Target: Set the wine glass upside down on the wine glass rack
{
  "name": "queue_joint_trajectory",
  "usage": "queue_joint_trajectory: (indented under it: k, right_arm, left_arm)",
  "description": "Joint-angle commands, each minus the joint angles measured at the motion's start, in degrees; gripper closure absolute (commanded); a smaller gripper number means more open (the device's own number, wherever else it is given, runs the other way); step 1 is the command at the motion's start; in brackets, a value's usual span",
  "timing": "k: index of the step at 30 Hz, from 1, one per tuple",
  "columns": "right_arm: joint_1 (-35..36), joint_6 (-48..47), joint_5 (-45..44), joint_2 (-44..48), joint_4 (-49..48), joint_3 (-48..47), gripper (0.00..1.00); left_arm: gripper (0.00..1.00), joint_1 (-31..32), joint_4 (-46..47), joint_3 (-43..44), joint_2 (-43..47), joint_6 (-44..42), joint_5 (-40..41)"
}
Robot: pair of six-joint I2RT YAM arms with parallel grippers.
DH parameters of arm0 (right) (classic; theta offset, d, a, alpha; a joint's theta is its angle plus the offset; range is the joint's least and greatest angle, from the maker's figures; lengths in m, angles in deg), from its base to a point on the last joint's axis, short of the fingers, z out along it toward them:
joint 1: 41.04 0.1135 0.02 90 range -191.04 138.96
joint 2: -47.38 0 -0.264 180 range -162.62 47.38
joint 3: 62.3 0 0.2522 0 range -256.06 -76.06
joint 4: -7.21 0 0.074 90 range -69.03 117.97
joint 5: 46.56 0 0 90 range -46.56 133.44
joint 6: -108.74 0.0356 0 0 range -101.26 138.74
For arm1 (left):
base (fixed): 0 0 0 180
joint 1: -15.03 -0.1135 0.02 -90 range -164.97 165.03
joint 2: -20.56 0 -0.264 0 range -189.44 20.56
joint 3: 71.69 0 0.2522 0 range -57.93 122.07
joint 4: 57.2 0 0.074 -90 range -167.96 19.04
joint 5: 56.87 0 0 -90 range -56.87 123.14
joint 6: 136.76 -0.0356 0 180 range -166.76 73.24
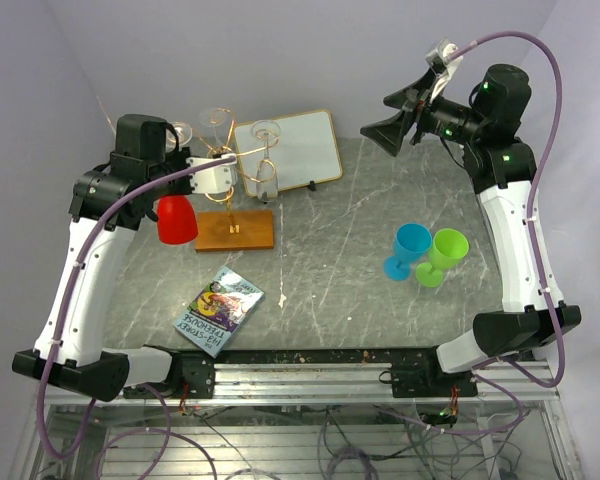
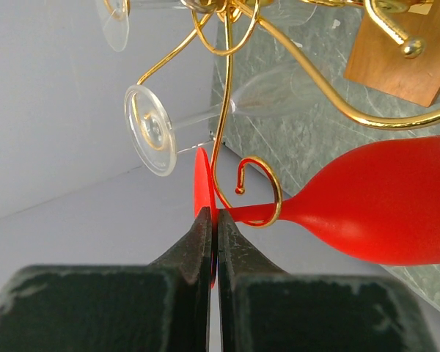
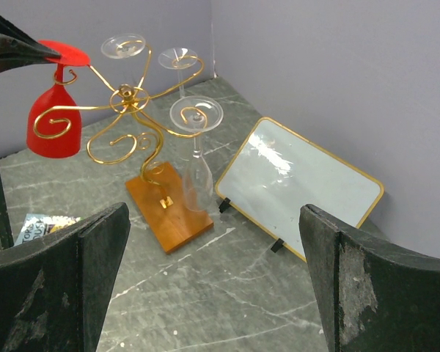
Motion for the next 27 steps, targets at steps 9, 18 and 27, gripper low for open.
queue_joint_trajectory:
  k: [9, 18, 27]
  right_arm:
    - [-1.02, 1.4, 1.35, 1.73, -2.51, 0.93, 0.01]
    - [-1.37, 1.89, 1.82, 1.94, -3.06, 1.39, 0.01]
    - [-1.73, 2.07, 2.12, 1.98, -3.52, 1.81, 0.0]
  left_arm:
    - [0.92, 0.14, -1.48, 2.22, 1.72, 0.51, -5.87]
    - [0.9, 0.13, 0.44, -1.19, 1.59, 1.22, -8.03]
    - [0.87, 0.14, -2.34, -1.33, 2.15, 0.49, -9.21]
